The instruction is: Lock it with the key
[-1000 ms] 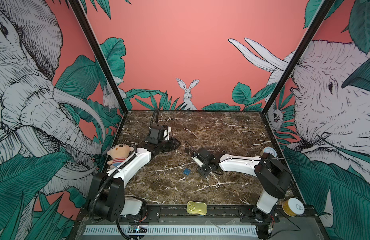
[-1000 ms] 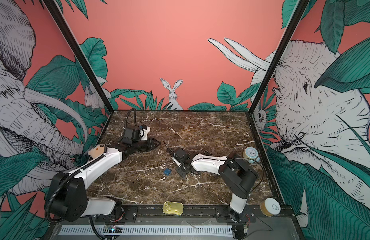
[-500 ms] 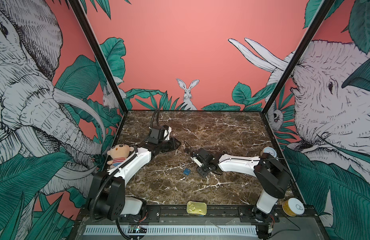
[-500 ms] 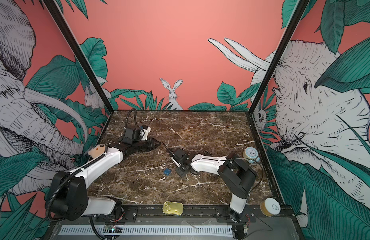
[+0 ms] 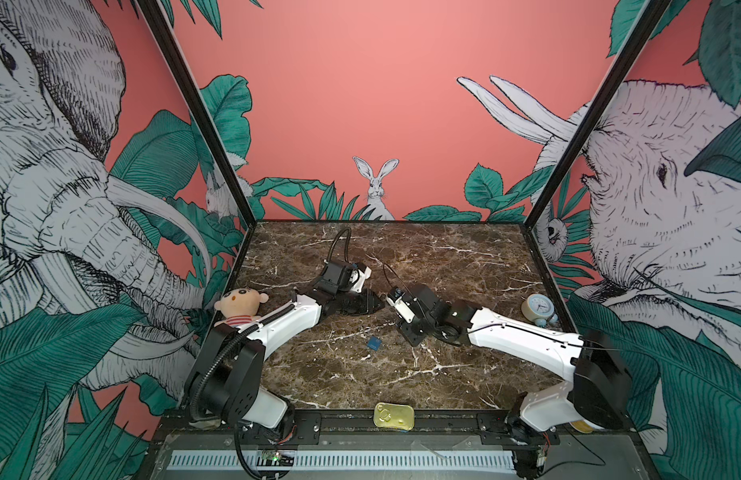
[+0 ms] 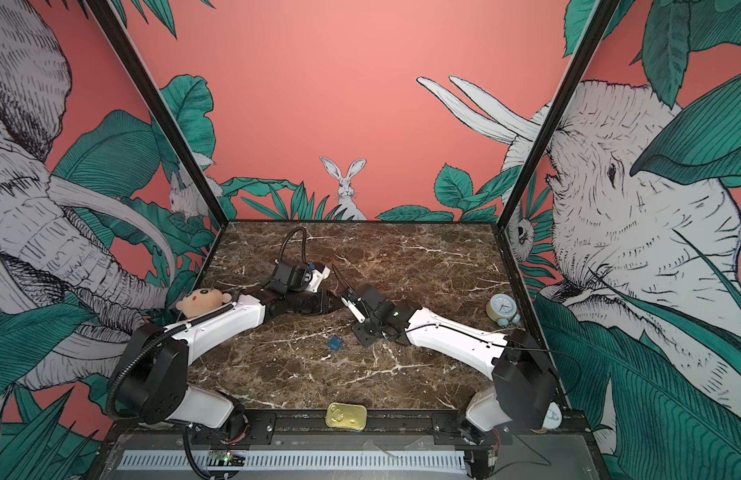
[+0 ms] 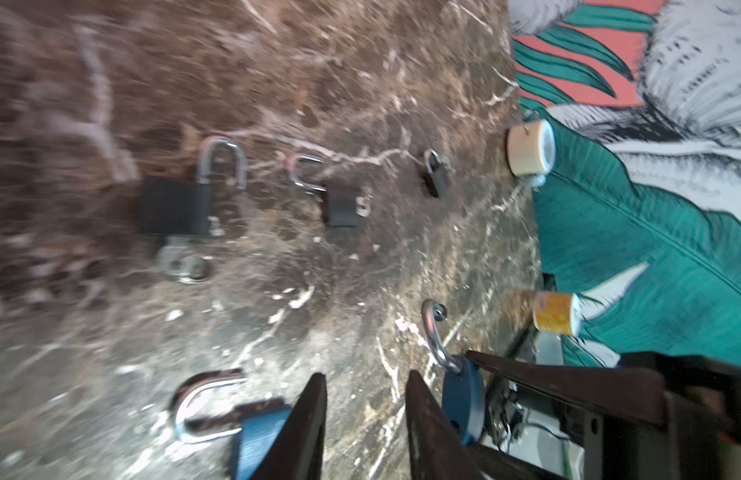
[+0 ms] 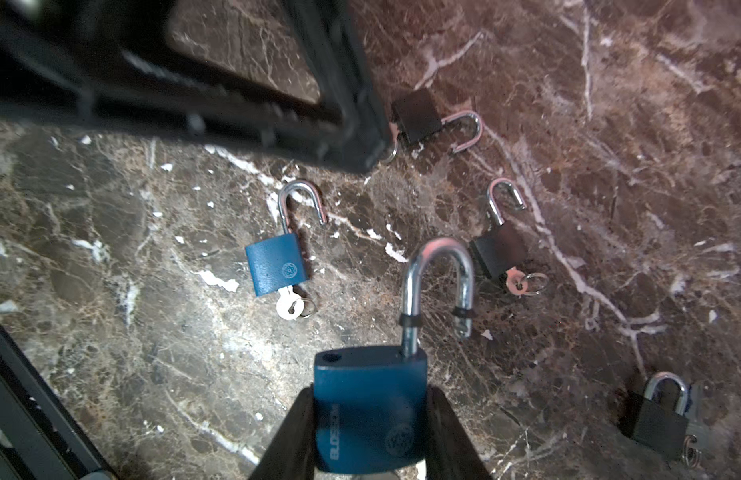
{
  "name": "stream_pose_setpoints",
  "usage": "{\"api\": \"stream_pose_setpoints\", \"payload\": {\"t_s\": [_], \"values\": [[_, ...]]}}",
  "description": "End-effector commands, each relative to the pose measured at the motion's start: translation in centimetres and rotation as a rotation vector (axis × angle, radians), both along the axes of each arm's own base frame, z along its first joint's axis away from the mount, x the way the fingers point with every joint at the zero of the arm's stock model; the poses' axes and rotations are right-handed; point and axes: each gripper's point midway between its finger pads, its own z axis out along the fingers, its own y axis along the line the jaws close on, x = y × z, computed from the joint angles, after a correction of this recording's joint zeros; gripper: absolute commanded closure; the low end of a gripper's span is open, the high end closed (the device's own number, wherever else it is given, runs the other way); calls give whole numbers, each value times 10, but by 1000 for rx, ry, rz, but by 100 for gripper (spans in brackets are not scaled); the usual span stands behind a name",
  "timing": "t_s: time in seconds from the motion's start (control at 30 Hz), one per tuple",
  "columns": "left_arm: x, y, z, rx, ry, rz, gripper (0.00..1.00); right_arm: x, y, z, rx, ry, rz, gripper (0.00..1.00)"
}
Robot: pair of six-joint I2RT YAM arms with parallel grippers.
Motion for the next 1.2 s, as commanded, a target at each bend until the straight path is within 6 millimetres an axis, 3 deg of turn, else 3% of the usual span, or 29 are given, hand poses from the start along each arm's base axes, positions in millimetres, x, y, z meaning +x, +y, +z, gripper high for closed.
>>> {"api": "stream_pose_setpoints", "payload": {"t_s": [0.0,0.3,0.5,1.17], "values": [[-2,-18,19,-120,-32,-50,64,-2,1,20,28,-28,-8,75],[-3,-39,27,-205,-14,-90,64,-1,-1,28,29,-49,-12,75],[-9,-50,21,-239,46,-132,65,1,0,29,28,-55,-14,75],[-17,-63,18,-281,80,-179,72,5,1,35,26,-79,-19,75]]}}
